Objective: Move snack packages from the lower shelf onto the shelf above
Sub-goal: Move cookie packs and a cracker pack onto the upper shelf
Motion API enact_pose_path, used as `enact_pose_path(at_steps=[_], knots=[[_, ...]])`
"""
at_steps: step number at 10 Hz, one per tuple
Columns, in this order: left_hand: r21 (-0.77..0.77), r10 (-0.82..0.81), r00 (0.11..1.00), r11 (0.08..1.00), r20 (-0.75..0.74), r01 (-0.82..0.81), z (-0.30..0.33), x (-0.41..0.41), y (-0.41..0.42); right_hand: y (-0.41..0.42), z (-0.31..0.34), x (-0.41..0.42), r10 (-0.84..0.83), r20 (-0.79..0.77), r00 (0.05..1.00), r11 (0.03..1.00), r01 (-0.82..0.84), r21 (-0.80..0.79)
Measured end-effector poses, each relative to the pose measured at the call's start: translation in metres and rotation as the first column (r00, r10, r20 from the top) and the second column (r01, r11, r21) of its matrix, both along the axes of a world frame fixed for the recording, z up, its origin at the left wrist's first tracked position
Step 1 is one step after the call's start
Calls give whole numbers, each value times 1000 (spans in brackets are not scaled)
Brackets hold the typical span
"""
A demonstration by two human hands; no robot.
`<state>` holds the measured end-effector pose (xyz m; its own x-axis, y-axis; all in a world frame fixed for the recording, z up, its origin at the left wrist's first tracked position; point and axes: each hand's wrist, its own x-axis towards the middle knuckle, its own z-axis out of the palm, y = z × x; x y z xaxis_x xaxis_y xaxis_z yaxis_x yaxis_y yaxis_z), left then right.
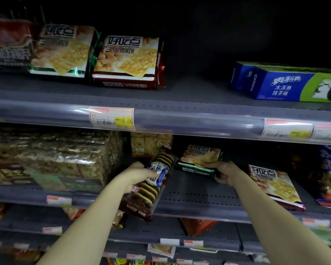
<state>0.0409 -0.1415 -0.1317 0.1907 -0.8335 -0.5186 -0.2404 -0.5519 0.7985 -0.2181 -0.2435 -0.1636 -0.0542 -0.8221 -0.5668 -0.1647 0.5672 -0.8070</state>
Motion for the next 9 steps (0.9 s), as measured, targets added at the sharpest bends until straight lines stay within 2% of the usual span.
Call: enact_pose_path(at_steps=[2, 3, 4, 5, 6, 7, 8, 9], knots=[[-37, -8, 999, 999, -34, 6, 17, -2, 32, 27, 14, -1, 60, 100, 993, 998, -59, -12], [-39, -117, 992, 992, 44, 119, 42, -20, 57, 47, 19, 1, 67, 121, 990, 995, -57, -83], [-207, -3, 982, 978, -187, -36, 79, -53, 61, 71, 26, 4, 100, 163, 982, 989, -81, -120], [-243, -54, 962, 962, 269, 122, -42, 1, -42, 98, 38, 10, 199, 178, 964, 972, -171, -161], [-200, -125, 972, 976, -200, 84, -130, 136, -50, 126, 51, 22, 315, 159, 936, 939, -284, -193], [-137, -92, 946, 989, -310, 51, -23, 117, 86, 150, 64, 43, 362, 135, 922, 918, -327, -224], [-247, -198, 948, 959, -249, 136, 44, 117, 150, 174, 81, 72, 402, 144, 904, 897, -357, -262], [-266, -202, 951, 954, -233, 138, 83, 144, 185, 201, 108, 107, 464, 160, 871, 861, -401, -312]])
